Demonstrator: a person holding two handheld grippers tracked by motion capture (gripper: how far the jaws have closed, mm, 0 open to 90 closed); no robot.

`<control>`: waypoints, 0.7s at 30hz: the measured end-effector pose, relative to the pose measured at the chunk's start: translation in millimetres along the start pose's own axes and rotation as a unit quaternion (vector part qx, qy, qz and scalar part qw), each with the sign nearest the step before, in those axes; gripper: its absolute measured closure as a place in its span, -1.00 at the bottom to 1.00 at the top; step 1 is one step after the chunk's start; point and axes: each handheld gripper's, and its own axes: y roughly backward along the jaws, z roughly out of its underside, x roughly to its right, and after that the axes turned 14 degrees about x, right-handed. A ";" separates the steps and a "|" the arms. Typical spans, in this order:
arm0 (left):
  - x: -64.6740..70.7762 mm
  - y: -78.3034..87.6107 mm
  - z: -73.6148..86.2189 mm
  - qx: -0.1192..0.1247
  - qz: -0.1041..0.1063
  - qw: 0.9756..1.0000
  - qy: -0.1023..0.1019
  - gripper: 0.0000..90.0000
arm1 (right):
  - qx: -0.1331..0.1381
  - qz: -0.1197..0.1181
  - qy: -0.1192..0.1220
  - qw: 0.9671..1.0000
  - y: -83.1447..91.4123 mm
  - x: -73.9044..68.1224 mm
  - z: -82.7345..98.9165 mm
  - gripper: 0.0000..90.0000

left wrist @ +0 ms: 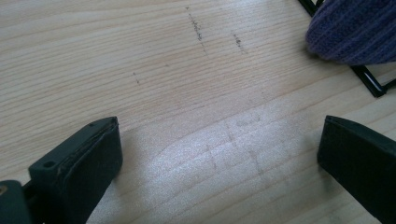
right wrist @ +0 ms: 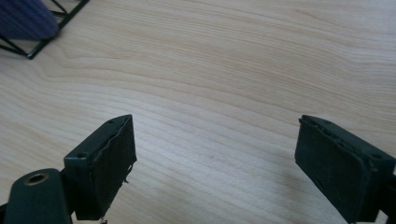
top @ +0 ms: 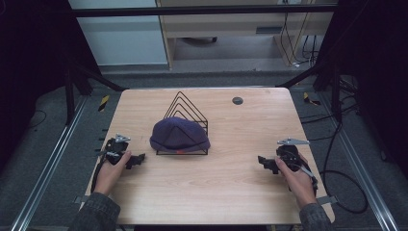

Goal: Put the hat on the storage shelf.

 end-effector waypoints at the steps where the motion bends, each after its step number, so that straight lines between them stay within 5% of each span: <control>1: 0.0 0.0 0.0 0.000 0.000 1.000 0.000 -1.00 | 0.000 0.005 0.000 1.000 -0.9 1.6 0.5 -0.72; 21: 1.2 -1.0 0.0 0.004 0.002 1.000 -0.002 -1.00 | -0.017 0.036 0.008 0.999 -10.0 5.1 13.5 -0.77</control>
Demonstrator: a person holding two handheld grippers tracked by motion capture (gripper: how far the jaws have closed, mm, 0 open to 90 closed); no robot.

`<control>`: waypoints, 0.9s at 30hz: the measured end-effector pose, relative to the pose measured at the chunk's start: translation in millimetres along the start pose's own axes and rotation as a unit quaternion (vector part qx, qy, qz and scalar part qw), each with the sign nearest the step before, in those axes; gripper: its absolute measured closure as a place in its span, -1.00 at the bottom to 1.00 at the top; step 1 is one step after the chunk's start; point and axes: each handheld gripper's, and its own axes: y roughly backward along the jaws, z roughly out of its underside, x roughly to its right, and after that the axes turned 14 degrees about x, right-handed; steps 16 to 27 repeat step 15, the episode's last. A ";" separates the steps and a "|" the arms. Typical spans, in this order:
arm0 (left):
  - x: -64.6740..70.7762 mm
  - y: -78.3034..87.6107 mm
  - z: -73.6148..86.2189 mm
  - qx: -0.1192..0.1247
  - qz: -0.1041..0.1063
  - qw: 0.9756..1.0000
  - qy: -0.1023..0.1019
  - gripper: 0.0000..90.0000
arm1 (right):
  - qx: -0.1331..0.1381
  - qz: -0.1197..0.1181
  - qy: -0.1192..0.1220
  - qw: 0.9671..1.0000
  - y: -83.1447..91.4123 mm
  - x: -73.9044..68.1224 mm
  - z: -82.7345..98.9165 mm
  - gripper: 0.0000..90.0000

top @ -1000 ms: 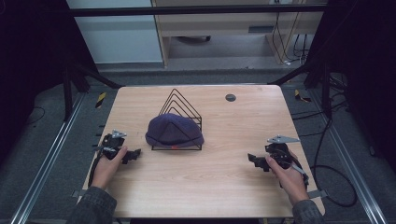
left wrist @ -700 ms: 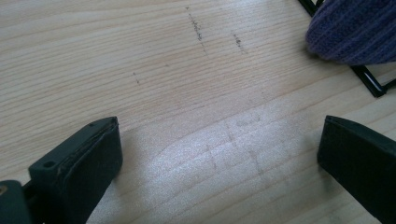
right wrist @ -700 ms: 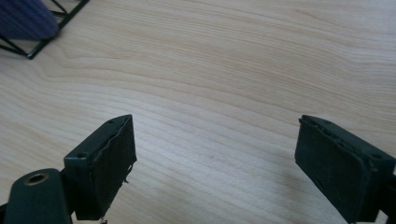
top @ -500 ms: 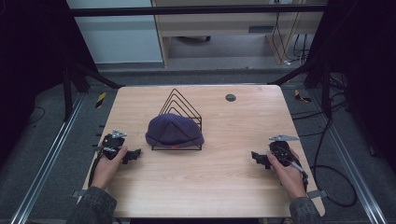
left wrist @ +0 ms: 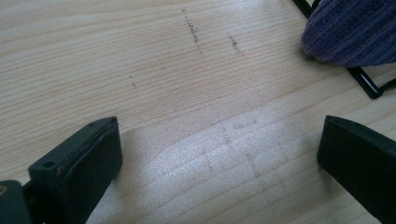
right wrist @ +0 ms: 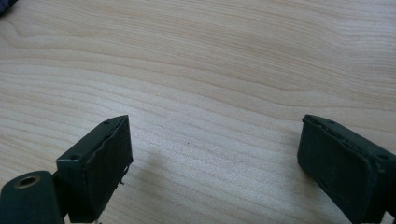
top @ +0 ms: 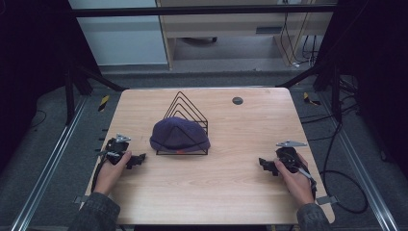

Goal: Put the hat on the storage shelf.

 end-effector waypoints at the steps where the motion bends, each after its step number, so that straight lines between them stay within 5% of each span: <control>1: 0.0 0.0 0.0 0.000 0.000 1.000 0.000 -1.00 | 0.002 0.002 0.003 1.000 0.3 -1.3 1.0 -0.77; 8: 0.0 0.1 0.1 0.000 0.000 1.000 0.000 -1.00 | 0.023 0.022 0.058 0.998 2.8 -12.6 13.1 -0.78; 27: 0.0 0.1 0.1 0.000 0.000 1.000 0.000 -1.00 | 0.023 0.021 0.059 0.998 3.5 -14.5 14.2 -0.79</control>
